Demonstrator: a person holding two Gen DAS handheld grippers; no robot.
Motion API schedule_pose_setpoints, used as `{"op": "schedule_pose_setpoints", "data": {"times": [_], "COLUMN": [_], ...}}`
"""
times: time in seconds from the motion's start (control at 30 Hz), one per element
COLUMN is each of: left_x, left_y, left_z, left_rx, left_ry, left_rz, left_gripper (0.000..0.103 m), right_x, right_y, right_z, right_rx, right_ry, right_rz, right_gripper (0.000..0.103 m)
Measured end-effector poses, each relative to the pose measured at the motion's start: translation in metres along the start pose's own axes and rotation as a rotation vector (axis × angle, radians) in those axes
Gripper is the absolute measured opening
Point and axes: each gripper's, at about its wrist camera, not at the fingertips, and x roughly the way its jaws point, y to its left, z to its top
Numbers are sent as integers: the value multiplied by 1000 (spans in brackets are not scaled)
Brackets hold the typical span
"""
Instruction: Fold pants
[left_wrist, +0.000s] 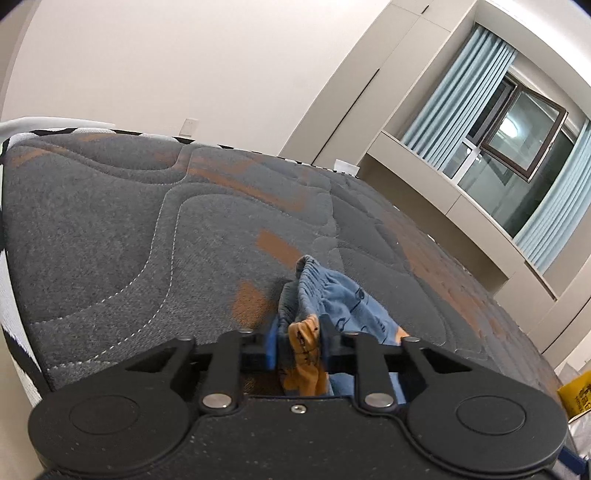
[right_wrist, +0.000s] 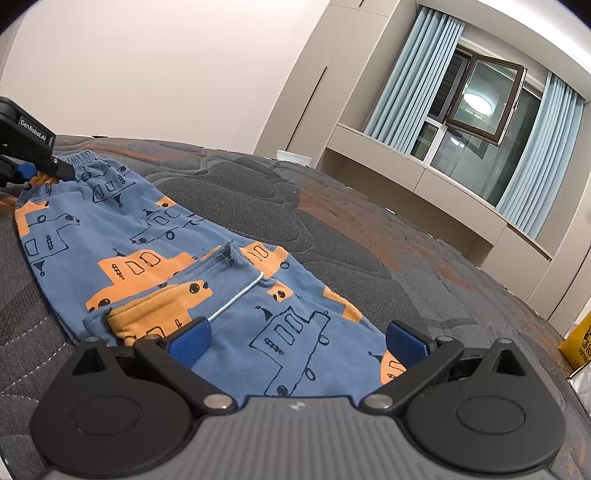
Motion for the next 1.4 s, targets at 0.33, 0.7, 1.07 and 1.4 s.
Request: {"op": "schedule_pose_setpoints", "data": {"times": [0.33, 0.7, 1.07, 1.4], "left_x": [-29, -49, -21, -55], "left_y": [-77, -240, -286, -241], "left_z": [9, -72, -193, -168], "left_rx": [196, 575, 813, 815], "left_ry": [-89, -13, 272, 156], "left_rz": [-162, -465, -548, -561], "left_gripper": [18, 18, 37, 88], "right_x": [-25, -64, -91, -83], "right_y": [-34, -123, -184, -184], "right_z": [-8, -64, -122, -103], "right_rx": [151, 302, 456, 442], "right_ry": [-92, -31, 61, 29], "right_rz": [-34, -248, -341, -175], "right_gripper": [103, 103, 103, 103]}}
